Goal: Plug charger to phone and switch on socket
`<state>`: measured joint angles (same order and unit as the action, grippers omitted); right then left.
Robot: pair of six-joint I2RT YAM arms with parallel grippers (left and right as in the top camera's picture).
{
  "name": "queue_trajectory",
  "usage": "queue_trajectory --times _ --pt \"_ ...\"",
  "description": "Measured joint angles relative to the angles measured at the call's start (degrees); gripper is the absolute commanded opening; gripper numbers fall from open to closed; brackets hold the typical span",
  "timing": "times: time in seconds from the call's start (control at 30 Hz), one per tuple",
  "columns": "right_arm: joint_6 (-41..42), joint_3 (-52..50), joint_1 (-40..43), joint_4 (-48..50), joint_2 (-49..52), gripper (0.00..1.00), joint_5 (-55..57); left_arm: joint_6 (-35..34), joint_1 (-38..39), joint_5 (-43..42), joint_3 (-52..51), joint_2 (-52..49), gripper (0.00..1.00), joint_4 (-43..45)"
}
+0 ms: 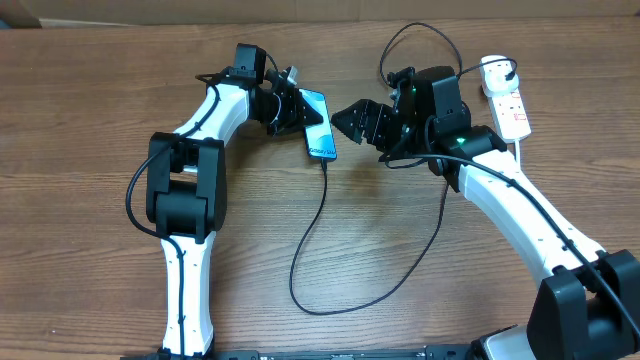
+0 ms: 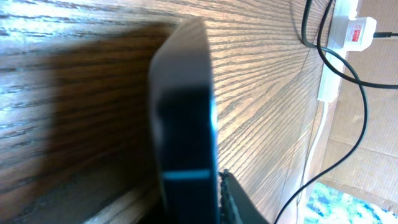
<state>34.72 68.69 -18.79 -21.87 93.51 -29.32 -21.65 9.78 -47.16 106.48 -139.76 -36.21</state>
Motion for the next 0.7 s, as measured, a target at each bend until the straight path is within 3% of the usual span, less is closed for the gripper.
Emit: queue_trajectory --times 0.17,0.37,0.43,0.7 --pt "-0.02 0.0 0.0 -0.42 0.0 0.87 0.17 -0.28 0.0 0.7 0.0 0.0 0.19 0.0" --pt "-0.02 0.0 0.0 -1.4 0.0 0.87 0.42 -0.55 0.0 4.31 0.0 0.0 0.33 -0.7" --pt "-0.02 0.0 0.0 -1.4 0.0 0.87 0.63 -0.33 0.0 5.01 0.15 0.07 0.42 -1.33" --pt "-0.04 0.0 0.0 -1.51 0.0 0.87 1.27 1.01 0.15 10.97 1.73 1.53 0.56 -6.51"
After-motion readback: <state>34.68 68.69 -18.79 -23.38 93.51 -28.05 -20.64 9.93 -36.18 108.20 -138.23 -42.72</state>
